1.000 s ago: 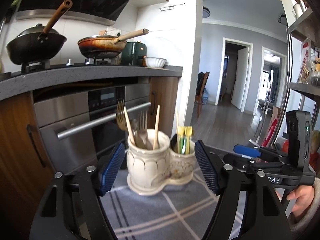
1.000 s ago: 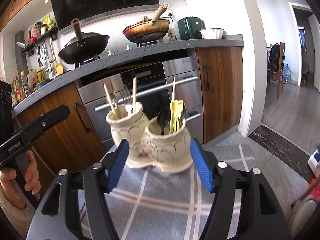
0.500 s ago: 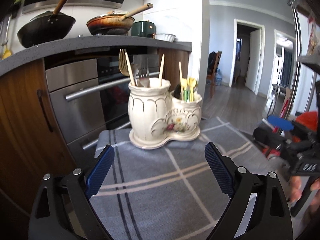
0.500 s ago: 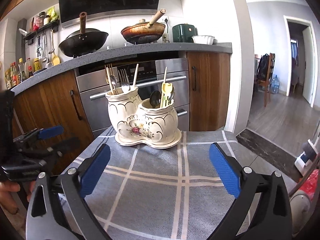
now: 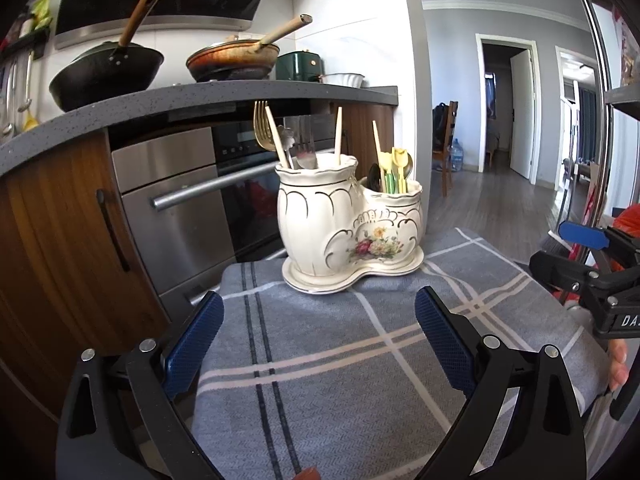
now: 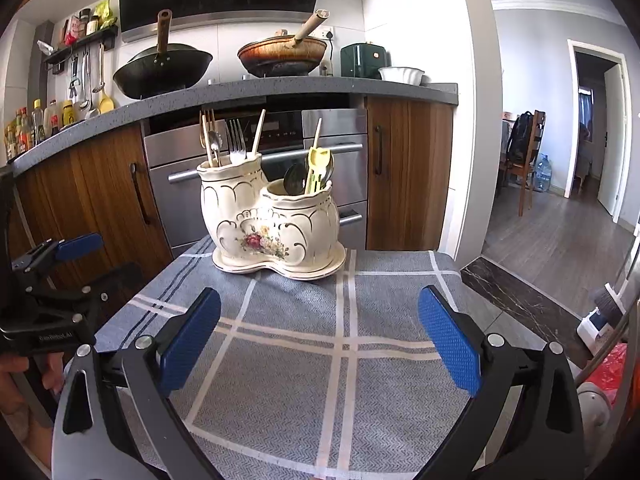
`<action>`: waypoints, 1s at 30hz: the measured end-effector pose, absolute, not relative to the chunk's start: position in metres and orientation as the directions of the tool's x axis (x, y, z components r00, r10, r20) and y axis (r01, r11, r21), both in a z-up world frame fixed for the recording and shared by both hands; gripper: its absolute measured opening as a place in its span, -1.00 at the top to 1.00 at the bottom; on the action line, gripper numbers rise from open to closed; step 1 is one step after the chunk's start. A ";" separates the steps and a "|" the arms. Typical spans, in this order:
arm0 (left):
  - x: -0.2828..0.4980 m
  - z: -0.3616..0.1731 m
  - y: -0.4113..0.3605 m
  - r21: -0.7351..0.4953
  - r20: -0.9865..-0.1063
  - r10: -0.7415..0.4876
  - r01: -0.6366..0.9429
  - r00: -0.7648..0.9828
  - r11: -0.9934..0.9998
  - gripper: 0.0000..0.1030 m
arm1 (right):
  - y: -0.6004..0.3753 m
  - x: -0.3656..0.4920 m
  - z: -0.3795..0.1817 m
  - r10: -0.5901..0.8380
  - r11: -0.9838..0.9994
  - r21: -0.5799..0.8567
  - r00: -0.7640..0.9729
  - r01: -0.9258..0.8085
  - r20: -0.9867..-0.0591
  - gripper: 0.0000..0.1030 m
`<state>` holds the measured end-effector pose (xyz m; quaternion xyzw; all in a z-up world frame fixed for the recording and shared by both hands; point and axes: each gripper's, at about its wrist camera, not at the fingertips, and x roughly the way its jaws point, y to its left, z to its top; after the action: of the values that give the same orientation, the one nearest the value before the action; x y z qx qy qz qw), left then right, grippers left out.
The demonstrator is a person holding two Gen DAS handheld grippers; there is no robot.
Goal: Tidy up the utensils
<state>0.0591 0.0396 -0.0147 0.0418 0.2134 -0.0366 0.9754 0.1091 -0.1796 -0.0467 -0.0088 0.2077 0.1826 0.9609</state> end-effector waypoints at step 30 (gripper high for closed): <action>0.057 -0.018 0.034 0.077 -0.421 -0.068 0.110 0.905 0.991 -0.86 | -0.179 0.113 -0.051 0.354 0.932 0.083 0.837 -0.353 -0.417 -0.89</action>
<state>0.0573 0.0338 -0.0179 0.0496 0.2136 -0.0456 0.9746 0.1132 -0.1791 -0.0514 0.0016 0.2177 0.1843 0.9585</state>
